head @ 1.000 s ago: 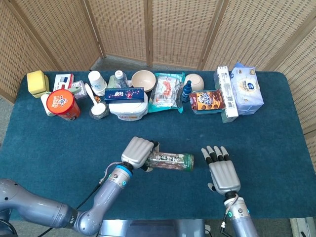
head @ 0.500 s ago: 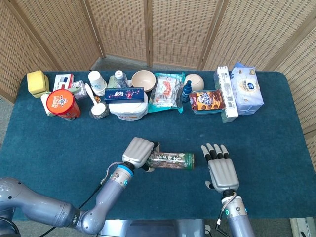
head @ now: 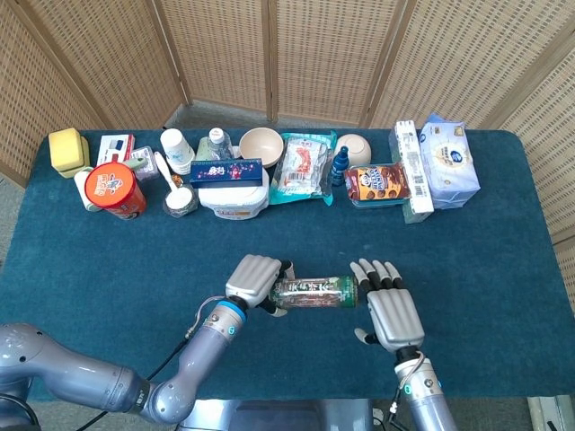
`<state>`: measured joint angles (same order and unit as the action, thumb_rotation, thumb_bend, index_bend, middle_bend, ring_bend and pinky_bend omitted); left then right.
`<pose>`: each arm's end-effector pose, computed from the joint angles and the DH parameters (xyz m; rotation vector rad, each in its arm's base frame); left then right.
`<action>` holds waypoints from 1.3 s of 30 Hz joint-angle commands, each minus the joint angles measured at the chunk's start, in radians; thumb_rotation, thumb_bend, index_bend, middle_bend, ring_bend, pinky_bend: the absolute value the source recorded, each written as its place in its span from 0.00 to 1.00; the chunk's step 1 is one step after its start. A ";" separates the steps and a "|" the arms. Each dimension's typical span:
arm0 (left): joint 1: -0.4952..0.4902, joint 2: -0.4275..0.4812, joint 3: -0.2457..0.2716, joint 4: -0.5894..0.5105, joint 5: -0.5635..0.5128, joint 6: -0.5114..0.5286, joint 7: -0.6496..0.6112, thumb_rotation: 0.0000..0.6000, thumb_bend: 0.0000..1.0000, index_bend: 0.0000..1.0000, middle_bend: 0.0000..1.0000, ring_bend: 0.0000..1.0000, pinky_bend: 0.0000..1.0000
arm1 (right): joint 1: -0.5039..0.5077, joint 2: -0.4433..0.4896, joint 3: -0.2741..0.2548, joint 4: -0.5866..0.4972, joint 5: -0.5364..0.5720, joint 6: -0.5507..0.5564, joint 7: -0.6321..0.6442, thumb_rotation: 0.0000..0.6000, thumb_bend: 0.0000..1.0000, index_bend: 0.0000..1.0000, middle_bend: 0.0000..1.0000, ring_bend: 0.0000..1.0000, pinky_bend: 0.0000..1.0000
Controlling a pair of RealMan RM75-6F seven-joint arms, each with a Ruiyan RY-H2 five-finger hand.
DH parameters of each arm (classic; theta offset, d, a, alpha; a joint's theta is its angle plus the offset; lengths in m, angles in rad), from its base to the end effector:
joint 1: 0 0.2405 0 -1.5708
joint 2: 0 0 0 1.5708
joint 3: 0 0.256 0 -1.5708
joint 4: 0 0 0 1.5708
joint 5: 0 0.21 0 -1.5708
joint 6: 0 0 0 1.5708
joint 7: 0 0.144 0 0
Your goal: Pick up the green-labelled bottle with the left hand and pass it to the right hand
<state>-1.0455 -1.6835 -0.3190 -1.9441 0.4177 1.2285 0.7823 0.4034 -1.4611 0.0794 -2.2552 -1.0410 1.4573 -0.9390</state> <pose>-0.0011 0.2848 -0.0432 -1.9137 -1.2723 -0.8852 -0.1205 -0.2043 0.0497 1.6369 -1.0806 0.8238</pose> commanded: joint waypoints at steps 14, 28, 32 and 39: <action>-0.045 0.008 -0.047 -0.016 -0.112 -0.007 -0.015 1.00 0.00 0.56 0.51 0.49 0.56 | 0.009 -0.060 -0.028 0.129 -0.136 -0.056 0.160 1.00 0.00 0.00 0.00 0.00 0.00; -0.102 0.035 -0.077 -0.048 -0.228 0.005 0.005 1.00 0.00 0.56 0.51 0.49 0.56 | -0.002 -0.113 -0.024 0.326 -0.259 -0.031 0.196 1.00 0.00 0.00 0.00 0.00 0.02; -0.112 0.035 -0.078 -0.046 -0.241 0.006 0.003 1.00 0.00 0.55 0.51 0.49 0.56 | -0.008 -0.132 -0.025 0.354 -0.286 -0.016 0.191 1.00 0.00 0.00 0.04 0.00 0.06; -0.132 0.025 -0.083 -0.038 -0.261 0.010 0.001 1.00 0.00 0.55 0.51 0.49 0.56 | -0.018 -0.172 -0.025 0.378 -0.304 0.010 0.122 1.00 0.00 0.00 0.08 0.02 0.07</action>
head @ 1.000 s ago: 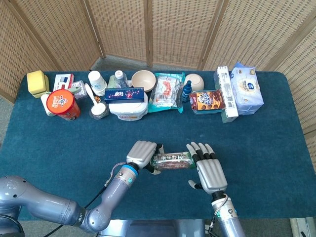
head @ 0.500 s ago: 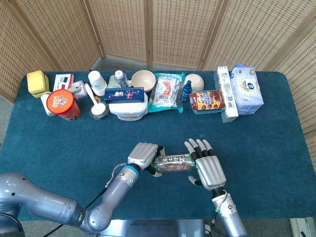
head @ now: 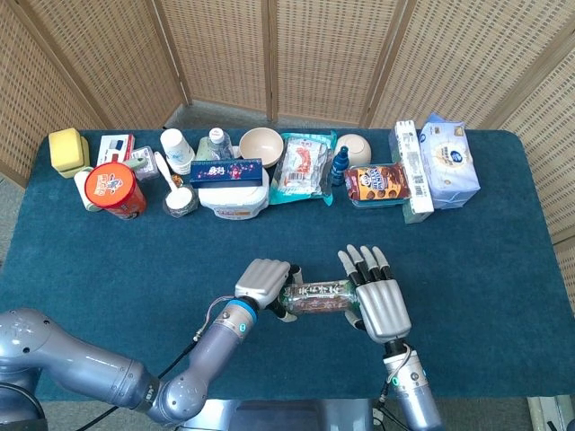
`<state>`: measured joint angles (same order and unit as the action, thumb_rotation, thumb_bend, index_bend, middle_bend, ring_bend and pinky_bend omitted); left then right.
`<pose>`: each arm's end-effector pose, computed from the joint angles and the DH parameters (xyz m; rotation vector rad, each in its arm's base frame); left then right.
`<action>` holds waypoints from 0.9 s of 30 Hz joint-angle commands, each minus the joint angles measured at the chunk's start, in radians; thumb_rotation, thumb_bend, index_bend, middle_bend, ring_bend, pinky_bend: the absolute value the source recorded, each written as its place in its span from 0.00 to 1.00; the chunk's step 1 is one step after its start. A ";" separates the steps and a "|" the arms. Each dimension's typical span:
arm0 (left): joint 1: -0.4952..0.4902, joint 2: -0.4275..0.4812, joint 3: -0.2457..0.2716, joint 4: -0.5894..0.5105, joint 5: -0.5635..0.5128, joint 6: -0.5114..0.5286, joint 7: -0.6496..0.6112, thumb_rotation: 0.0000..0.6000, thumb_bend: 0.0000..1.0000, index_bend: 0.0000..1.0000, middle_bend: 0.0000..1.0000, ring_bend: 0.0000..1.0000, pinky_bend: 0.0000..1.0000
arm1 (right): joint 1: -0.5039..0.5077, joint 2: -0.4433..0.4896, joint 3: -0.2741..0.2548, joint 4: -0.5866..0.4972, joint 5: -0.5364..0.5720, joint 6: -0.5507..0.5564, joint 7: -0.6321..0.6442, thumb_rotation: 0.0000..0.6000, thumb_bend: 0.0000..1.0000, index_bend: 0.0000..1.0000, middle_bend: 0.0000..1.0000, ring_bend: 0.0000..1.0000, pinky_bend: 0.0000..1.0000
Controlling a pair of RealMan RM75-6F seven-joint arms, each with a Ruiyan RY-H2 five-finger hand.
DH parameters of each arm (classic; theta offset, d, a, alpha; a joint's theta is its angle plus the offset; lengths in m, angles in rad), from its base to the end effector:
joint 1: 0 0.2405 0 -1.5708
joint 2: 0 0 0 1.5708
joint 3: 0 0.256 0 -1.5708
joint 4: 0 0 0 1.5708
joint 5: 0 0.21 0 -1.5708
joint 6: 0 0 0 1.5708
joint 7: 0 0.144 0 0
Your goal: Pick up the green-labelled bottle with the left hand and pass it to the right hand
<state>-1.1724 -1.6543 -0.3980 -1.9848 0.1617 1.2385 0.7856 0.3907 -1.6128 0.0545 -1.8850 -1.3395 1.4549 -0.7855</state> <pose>0.0238 0.2846 -0.0398 -1.9174 -1.4008 -0.7999 -0.1345 -0.2190 0.0138 1.6183 -0.8170 0.9957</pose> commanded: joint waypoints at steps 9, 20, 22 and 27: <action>-0.030 -0.011 -0.020 -0.012 -0.021 0.018 -0.005 1.00 0.00 0.55 0.51 0.49 0.56 | -0.010 -0.064 0.004 0.047 -0.012 0.018 -0.085 1.00 0.08 0.34 0.26 0.17 0.16; -0.044 -0.012 -0.021 -0.019 -0.027 0.031 -0.014 1.00 0.00 0.55 0.51 0.49 0.56 | -0.013 -0.075 0.007 0.050 -0.011 -0.004 -0.083 1.00 0.78 0.67 0.50 0.43 0.46; -0.045 -0.010 -0.018 -0.020 -0.024 0.033 -0.016 1.00 0.00 0.55 0.51 0.49 0.56 | -0.014 -0.070 0.009 0.050 -0.014 -0.008 -0.079 1.00 0.81 0.67 0.52 0.45 0.52; -0.045 -0.004 -0.008 -0.026 -0.017 0.033 -0.021 1.00 0.00 0.48 0.43 0.43 0.56 | -0.017 -0.059 0.011 0.054 -0.022 -0.014 -0.071 1.00 0.82 0.67 0.53 0.46 0.54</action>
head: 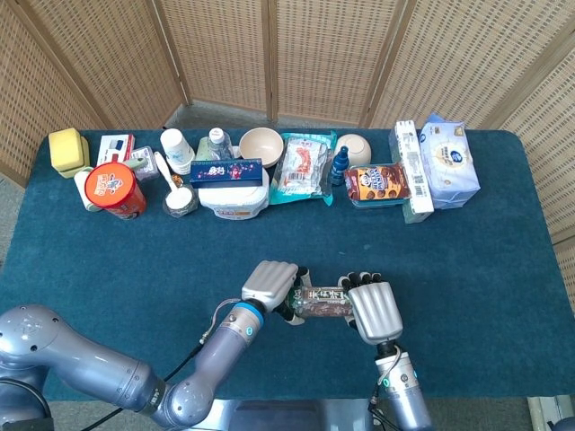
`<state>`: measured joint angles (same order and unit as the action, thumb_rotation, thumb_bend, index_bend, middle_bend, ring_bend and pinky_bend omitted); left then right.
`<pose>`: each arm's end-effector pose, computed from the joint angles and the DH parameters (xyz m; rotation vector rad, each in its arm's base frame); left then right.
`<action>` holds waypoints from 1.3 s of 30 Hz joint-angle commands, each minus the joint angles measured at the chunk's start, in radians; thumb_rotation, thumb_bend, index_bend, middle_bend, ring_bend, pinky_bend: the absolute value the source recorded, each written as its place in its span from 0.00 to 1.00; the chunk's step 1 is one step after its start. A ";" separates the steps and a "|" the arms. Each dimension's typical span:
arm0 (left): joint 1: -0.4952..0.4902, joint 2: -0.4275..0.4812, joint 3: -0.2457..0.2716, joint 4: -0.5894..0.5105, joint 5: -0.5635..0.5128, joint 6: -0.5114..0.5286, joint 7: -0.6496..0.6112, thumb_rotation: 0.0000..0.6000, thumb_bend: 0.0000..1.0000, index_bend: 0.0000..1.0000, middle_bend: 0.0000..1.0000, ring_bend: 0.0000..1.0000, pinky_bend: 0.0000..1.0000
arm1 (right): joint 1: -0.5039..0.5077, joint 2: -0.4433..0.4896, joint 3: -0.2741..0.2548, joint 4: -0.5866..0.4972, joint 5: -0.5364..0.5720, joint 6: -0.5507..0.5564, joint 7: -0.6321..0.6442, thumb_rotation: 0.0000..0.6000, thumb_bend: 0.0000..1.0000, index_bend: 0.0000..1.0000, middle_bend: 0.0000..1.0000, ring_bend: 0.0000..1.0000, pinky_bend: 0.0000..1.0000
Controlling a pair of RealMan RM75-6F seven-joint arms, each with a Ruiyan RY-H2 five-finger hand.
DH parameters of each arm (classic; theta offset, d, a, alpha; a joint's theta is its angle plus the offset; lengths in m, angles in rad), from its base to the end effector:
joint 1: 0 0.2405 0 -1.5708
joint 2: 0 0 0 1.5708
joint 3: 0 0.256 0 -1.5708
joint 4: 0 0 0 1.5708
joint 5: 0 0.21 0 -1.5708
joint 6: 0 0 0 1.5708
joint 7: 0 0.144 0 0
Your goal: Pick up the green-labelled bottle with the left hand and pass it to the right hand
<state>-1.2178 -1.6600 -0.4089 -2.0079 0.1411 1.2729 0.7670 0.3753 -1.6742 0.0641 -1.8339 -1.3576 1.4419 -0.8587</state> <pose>0.0374 0.2790 -0.0377 -1.9255 -1.4072 -0.8242 -0.1314 -0.2172 -0.0007 1.6341 -0.7597 0.9566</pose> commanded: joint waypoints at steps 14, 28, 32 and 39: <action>0.013 0.066 0.035 -0.045 0.022 -0.078 -0.028 1.00 0.00 0.00 0.00 0.00 0.23 | -0.016 0.013 0.009 0.027 -0.027 0.000 0.044 1.00 0.82 0.67 0.53 0.46 0.54; 0.033 0.185 0.073 -0.136 0.070 -0.055 -0.039 1.00 0.00 0.00 0.00 0.00 0.09 | -0.029 0.022 0.020 0.054 -0.035 -0.006 0.092 1.00 0.82 0.67 0.53 0.46 0.54; 0.081 0.304 0.102 -0.221 0.115 -0.022 -0.045 1.00 0.00 0.00 0.00 0.00 0.09 | -0.034 0.036 0.033 0.071 -0.020 -0.014 0.141 1.00 0.82 0.66 0.53 0.46 0.54; 0.244 0.516 0.197 -0.304 0.351 -0.011 -0.149 1.00 0.00 0.00 0.00 0.00 0.09 | -0.035 0.069 0.065 0.112 0.009 -0.044 0.265 1.00 0.82 0.66 0.53 0.46 0.54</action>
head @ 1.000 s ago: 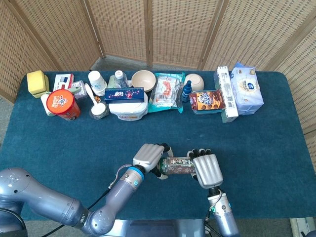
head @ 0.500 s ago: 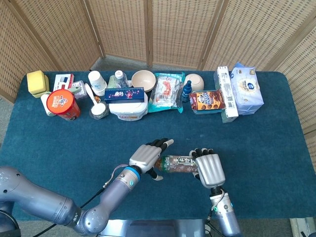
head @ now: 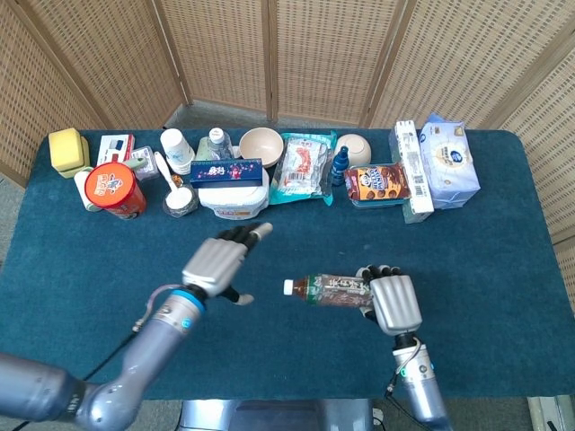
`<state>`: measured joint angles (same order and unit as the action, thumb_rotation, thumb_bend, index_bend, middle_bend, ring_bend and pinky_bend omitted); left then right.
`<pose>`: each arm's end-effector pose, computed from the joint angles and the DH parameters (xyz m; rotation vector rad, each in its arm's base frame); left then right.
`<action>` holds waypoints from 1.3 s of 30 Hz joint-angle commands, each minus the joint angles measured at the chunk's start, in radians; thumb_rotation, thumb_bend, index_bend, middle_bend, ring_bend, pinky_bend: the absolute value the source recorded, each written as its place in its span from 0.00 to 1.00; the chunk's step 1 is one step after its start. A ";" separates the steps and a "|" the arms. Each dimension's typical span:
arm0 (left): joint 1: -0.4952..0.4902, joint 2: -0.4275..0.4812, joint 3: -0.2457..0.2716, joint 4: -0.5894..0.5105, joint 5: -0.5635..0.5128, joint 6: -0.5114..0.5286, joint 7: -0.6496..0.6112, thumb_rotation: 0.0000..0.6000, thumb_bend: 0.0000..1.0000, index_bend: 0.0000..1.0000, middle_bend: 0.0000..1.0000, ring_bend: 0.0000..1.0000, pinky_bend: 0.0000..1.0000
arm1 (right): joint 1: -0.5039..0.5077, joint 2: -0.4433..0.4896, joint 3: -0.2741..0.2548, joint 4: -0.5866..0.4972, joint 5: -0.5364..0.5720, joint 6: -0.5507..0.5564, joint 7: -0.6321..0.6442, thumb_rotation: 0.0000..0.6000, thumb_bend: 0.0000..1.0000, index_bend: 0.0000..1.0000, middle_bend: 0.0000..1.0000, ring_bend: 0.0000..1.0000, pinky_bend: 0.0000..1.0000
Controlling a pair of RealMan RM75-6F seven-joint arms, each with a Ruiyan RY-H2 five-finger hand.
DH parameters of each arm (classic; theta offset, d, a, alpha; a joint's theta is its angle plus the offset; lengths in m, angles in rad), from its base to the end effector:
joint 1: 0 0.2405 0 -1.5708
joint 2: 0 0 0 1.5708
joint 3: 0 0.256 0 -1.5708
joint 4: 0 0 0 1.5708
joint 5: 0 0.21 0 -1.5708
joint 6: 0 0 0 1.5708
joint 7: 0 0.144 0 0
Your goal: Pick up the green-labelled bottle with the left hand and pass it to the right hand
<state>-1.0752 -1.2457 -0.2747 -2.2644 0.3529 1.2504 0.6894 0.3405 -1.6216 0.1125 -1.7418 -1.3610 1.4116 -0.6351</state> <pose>-0.0186 0.2887 0.0599 -1.8755 -1.1961 -0.8644 -0.1658 -0.2333 0.0109 1.5447 -0.8527 1.0033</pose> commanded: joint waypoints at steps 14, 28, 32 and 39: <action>0.504 0.341 0.305 0.134 0.747 0.010 -0.481 1.00 0.00 0.00 0.00 0.00 0.09 | 0.007 0.072 0.072 0.024 -0.001 -0.040 0.311 1.00 0.82 0.66 0.53 0.46 0.54; 0.779 0.300 0.405 0.333 0.979 0.223 -0.651 1.00 0.00 0.00 0.00 0.00 0.08 | 0.030 0.007 0.107 0.037 -0.039 -0.064 0.704 1.00 0.82 0.66 0.53 0.45 0.53; 0.840 0.290 0.426 0.372 1.007 0.255 -0.676 1.00 0.00 0.00 0.00 0.00 0.08 | 0.041 -0.018 0.131 0.047 -0.034 -0.087 0.908 1.00 0.82 0.66 0.53 0.45 0.52; 0.871 0.295 0.405 0.400 1.036 0.246 -0.714 1.00 0.00 0.00 0.00 0.00 0.08 | 0.045 -0.029 0.135 0.082 -0.050 -0.105 1.130 1.00 0.82 0.65 0.52 0.43 0.51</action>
<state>-0.2070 -0.9516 0.1332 -1.8661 1.3858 1.4966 -0.0221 0.3809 -1.6377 0.2405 -1.6773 -1.4048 1.3212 0.4129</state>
